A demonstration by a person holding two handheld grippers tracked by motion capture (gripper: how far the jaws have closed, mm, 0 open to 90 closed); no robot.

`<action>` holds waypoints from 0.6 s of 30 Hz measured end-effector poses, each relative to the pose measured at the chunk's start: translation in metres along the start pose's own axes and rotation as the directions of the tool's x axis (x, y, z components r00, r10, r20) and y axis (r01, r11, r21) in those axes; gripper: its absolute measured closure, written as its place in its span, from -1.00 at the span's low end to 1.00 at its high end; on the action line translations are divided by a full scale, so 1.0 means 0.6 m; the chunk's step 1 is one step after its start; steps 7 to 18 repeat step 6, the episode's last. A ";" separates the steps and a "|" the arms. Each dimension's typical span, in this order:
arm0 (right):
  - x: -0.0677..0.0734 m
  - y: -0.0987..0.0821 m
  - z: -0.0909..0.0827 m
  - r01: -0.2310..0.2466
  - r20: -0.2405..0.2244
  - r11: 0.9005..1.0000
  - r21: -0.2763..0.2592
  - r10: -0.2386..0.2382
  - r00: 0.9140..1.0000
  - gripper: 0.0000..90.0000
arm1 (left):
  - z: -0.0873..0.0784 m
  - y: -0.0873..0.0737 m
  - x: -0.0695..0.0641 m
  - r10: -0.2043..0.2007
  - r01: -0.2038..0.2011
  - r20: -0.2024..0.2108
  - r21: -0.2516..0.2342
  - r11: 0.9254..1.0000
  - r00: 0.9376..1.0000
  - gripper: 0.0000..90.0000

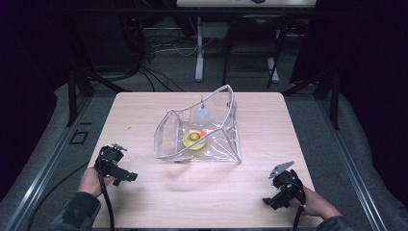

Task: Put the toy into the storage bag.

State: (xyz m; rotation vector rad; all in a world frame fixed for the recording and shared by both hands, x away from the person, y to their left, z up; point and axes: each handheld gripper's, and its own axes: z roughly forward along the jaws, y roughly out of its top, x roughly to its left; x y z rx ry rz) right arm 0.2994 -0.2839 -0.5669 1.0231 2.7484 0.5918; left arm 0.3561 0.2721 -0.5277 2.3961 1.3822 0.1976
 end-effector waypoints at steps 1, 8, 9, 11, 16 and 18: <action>0.000 0.000 0.000 0.000 0.000 1.000 0.000 0.000 1.000 -1.00 | 0.000 0.000 0.000 0.000 0.000 0.000 0.000 1.000 1.000 -1.00; 0.000 0.000 0.000 0.001 -0.001 1.000 0.000 -0.001 1.000 -1.00 | 0.011 0.000 -0.003 0.024 -0.024 0.013 0.025 0.999 1.000 -1.00; 0.000 0.000 0.000 0.001 -0.001 1.000 0.000 -0.001 1.000 -1.00 | 0.011 0.000 -0.003 0.024 -0.024 0.013 0.025 0.999 1.000 -1.00; 0.000 0.000 0.000 0.001 -0.001 1.000 0.000 -0.001 1.000 -1.00 | 0.011 0.000 -0.003 0.024 -0.024 0.013 0.025 0.999 1.000 -1.00; 0.000 0.000 0.000 0.001 -0.001 1.000 0.000 -0.001 1.000 -1.00 | 0.011 0.000 -0.003 0.024 -0.024 0.013 0.025 0.999 1.000 -1.00; 0.000 0.000 0.000 0.001 -0.001 1.000 0.000 -0.001 1.000 -1.00 | 0.011 0.000 -0.003 0.024 -0.024 0.013 0.025 0.999 1.000 -1.00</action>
